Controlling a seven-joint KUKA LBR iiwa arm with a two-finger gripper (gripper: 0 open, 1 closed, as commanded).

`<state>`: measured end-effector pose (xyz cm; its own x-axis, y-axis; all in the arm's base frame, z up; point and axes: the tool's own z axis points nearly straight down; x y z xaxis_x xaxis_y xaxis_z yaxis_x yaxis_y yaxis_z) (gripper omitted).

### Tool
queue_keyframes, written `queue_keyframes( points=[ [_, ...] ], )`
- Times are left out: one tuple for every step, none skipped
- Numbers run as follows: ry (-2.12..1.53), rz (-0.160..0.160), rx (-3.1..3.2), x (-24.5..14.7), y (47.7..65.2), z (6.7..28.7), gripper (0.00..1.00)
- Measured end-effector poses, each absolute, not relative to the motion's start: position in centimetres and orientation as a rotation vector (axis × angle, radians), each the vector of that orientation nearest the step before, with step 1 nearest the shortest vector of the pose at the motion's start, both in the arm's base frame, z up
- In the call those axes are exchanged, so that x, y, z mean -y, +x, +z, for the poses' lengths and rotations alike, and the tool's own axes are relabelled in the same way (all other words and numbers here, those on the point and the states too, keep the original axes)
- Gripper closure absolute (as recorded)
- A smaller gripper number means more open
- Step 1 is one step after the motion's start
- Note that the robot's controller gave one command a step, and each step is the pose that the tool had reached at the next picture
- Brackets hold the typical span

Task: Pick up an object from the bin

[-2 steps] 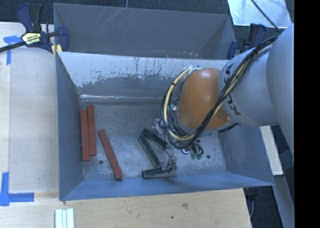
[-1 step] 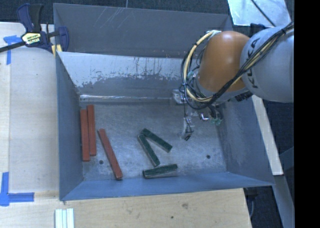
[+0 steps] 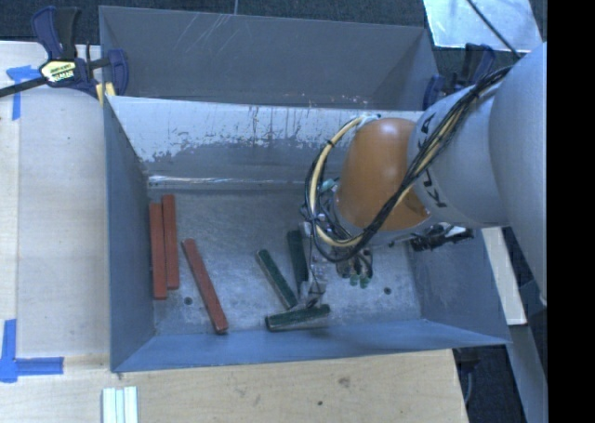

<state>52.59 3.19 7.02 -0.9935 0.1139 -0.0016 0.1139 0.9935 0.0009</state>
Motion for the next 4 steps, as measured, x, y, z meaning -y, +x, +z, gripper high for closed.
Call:
queue_keyframes(
  points=[
    [0.177,0.000,-3.132,-3.11,52.72,7.17,1.00],
    [0.178,-0.001,-3.133,-3.11,52.70,7.08,0.00],
    [-0.588,-0.001,-3.085,-2.18,51.92,7.03,0.00],
    [-0.587,0.000,-3.085,-2.21,51.92,7.03,0.00]
  ],
)
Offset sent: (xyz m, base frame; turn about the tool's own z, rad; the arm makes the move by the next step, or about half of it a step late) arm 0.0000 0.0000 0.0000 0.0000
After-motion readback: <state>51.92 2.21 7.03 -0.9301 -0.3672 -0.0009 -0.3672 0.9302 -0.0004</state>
